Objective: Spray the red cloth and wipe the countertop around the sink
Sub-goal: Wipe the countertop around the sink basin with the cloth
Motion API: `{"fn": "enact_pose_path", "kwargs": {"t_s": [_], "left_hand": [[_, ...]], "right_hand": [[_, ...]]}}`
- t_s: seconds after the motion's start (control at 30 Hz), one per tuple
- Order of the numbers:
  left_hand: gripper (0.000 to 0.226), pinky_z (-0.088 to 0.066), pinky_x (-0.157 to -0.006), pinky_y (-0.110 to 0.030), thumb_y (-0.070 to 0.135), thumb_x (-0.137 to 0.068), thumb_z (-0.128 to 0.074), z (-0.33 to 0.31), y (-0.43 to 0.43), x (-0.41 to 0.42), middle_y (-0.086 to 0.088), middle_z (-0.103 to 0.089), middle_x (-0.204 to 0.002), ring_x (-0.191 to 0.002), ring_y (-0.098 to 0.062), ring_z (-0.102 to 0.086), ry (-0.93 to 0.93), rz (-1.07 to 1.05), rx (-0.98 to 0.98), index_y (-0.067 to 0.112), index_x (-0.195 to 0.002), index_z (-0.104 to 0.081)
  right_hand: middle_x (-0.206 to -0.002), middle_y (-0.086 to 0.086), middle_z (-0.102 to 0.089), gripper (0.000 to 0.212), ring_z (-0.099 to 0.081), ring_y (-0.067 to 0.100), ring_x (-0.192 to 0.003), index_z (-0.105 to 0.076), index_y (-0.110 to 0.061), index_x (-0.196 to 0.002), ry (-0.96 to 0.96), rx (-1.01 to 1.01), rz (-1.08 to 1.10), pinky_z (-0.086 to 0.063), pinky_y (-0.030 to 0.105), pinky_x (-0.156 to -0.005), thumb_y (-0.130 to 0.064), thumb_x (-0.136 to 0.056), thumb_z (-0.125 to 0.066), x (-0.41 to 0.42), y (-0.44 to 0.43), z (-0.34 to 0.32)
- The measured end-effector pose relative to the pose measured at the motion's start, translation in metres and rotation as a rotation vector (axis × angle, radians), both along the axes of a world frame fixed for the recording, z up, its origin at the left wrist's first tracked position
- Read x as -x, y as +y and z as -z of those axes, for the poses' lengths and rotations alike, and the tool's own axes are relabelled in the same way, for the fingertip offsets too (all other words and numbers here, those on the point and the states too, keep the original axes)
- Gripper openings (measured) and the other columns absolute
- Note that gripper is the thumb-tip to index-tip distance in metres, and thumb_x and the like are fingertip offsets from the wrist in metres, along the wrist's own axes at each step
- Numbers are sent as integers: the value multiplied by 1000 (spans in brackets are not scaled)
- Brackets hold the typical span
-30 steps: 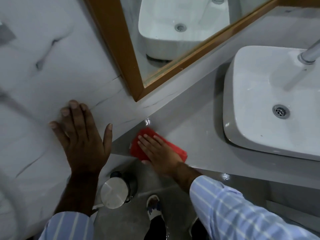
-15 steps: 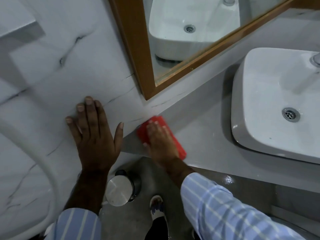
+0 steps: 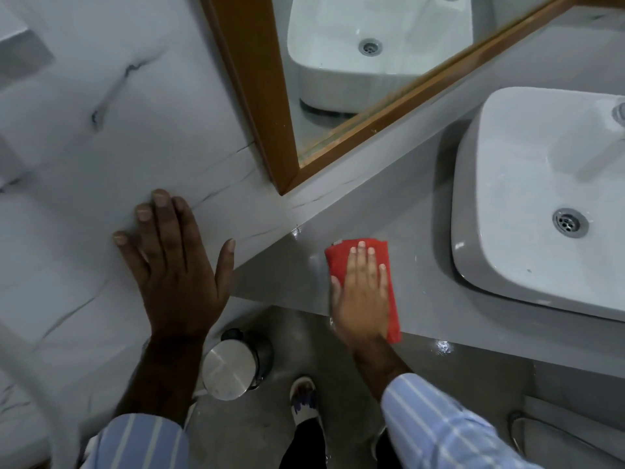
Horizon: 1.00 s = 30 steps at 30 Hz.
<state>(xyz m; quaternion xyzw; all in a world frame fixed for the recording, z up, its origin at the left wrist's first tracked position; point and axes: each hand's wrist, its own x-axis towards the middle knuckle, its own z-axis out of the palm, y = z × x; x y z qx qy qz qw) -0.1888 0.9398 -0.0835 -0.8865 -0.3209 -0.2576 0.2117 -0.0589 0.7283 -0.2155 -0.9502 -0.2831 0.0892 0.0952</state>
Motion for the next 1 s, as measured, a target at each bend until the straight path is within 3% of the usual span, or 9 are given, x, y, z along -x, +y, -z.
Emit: {"fn": "enact_pose_path", "kwargs": {"t_s": [0.07, 0.17, 0.33, 0.47, 0.67, 0.73, 0.83, 0.9, 1.0], "left_hand": [[93, 11, -131, -49, 50, -104, -54, 1, 0, 1, -33, -32, -161, -162, -27, 17, -11, 7, 2, 0, -163, -4], [94, 11, -130, -48, 50, -104, -55, 3, 2, 0, -35, -30, -161, -154, -46, -10, -16, 23, -2, -1, -164, -3], [93, 13, -129, -47, 49, -105, -53, 7, 0, -1, -37, -30, -162, -150, -49, -18, -13, 22, 24, 2, -164, 2], [92, 13, -130, -46, 48, -105, -53, 3, -2, -2, -37, -31, -162, -150, -49, -19, -10, 25, 44, 2, -164, 1], [89, 2, -133, -49, 47, -103, -56, 5, -17, -9, -36, -27, -164, -157, -46, -13, -94, 38, 136, -3, -163, -12], [80, -14, -132, -51, 42, -103, -58, 17, -42, -17, -34, -28, -164, -159, -41, -15, -148, 205, 301, -3, -161, -25], [65, -38, -120, -44, 39, -104, -56, 40, -82, -40, -26, -45, -159, -150, -39, -42, -29, 352, 698, 0, -154, -43], [56, -45, -110, -37, 38, -104, -58, 52, -98, -66, -20, -57, -150, -139, -34, -56, 74, 300, 990, 3, -148, -51], [43, -51, -95, -39, 38, -100, -66, 63, -111, -113, -20, -70, -126, -118, -35, -66, 148, 184, 1172, 3, -125, -62]], "right_hand": [[-168, 15, -35, 70, -28, 32, -157, -31, -7, -161, 66, -118, -117, -15, 51, -127, -46, -105, -47, 18, 39, -3], [-174, 11, -18, 71, -9, 28, -162, -16, -11, -164, 108, -81, -487, 0, 46, -130, -50, -108, -35, 40, 86, -3], [-175, 11, -11, 73, -4, 26, -162, -12, -9, -165, 73, -3, -657, -8, 47, -132, -54, -109, -28, 23, 69, -3], [-172, 8, -25, 75, -17, 25, -161, -25, -12, -164, 54, -114, -361, -18, 48, -131, -56, -105, -42, -14, 6, 0], [-176, 7, -7, 79, 0, 25, -162, -7, -13, -166, 127, 1, -269, -12, 51, -131, -61, -107, -27, -49, -41, -18], [-176, 8, -11, 81, -7, 27, -162, -11, -15, -166, 208, -66, -109, -13, 51, -132, -63, -105, -34, -48, -47, -34], [-156, 14, -45, 77, -41, 32, -145, -39, -15, -153, 222, -35, 238, -41, 50, -119, -64, -96, -55, -43, -76, -55], [-136, 13, -56, 76, -54, 31, -125, -52, -12, -140, 292, 78, 313, -51, 47, -106, -63, -87, -70, -38, -91, -65], [-124, 15, -65, 69, -63, 33, -113, -60, -7, -126, 416, 87, 366, -54, 41, -97, -51, -80, -85, -36, -92, -69]]}}
